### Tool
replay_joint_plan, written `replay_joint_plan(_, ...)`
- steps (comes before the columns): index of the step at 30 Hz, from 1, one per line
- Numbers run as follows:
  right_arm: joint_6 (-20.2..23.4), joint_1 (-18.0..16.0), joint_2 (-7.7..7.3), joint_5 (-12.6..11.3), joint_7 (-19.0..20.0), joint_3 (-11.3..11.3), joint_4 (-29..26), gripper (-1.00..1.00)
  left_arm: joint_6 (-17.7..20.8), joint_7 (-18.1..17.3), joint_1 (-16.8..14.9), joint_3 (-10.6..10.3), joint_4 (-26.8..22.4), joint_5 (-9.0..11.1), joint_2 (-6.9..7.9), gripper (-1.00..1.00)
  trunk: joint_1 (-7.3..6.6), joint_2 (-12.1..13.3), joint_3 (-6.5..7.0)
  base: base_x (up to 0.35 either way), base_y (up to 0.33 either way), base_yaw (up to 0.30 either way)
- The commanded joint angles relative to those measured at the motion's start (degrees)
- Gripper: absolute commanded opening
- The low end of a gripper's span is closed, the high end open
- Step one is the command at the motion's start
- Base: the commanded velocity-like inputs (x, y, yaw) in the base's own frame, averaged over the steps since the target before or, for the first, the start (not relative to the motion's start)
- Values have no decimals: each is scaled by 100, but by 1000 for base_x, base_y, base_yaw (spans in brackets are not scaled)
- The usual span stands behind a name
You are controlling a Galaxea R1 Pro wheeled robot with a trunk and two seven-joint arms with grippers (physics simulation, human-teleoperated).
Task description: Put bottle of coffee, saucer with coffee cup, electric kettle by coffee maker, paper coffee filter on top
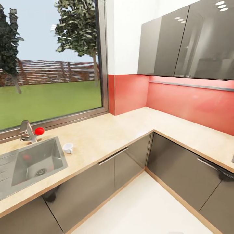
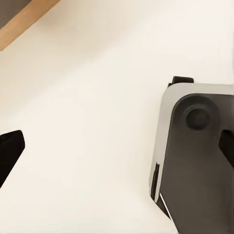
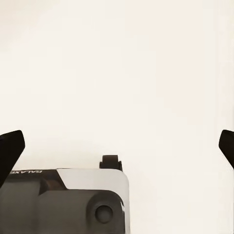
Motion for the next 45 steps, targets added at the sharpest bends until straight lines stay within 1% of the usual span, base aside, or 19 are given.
replay_joint_plan(1,13,-2,-3,-62,13,48,-7,100,-28,24,-8,38,12,-60,0,100,1,-13,-13,-217,-274,273)
replay_joint_plan(9,13,-2,-9,-66,13,40,-7,100,-35,21,-8,39,12,-60,1,100,1,-13,-20,-199,-257,273)
replay_joint_plan(20,13,-2,-10,-66,13,40,-7,100,-35,17,-8,39,12,-60,0,100,1,-13,-43,-105,-201,273)
replay_joint_plan(32,13,-2,-11,-66,13,40,-7,100,-43,17,-8,39,12,-60,0,100,1,-13,-69,-4,-228,273)
replay_joint_plan(45,13,-2,-9,-66,13,40,-7,100,-59,17,-8,39,12,-60,0,100,1,-13,-97,10,-32,273)
